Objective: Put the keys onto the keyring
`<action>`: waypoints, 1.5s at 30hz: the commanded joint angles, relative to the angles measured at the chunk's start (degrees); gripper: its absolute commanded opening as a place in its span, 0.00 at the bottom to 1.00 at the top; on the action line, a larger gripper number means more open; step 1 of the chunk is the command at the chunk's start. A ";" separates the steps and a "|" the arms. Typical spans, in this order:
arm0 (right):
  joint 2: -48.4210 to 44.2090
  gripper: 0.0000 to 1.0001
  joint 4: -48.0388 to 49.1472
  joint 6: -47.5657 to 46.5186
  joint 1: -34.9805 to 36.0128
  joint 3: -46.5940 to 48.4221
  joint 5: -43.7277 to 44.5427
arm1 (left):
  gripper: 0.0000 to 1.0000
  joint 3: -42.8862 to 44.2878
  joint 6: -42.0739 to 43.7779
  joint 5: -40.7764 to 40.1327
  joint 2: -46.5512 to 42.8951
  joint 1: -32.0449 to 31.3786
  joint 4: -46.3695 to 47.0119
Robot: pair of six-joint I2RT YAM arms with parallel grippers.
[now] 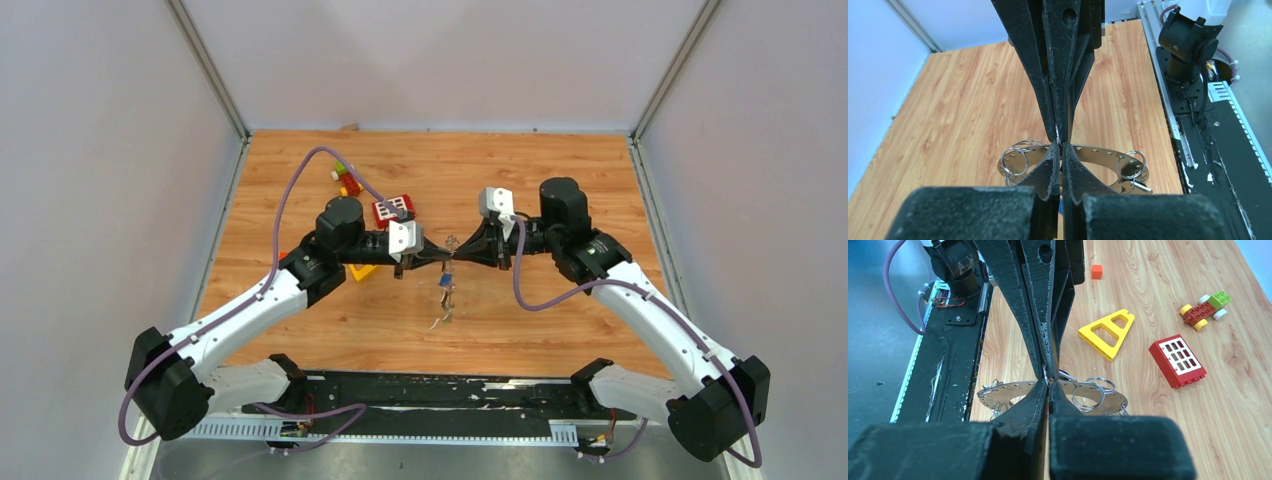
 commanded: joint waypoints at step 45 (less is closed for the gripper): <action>5.10 0.36 14.22 7.79 -0.10 1.84 -11.80 | 0.00 37.39 -1.47 -18.67 10.39 -6.51 -55.50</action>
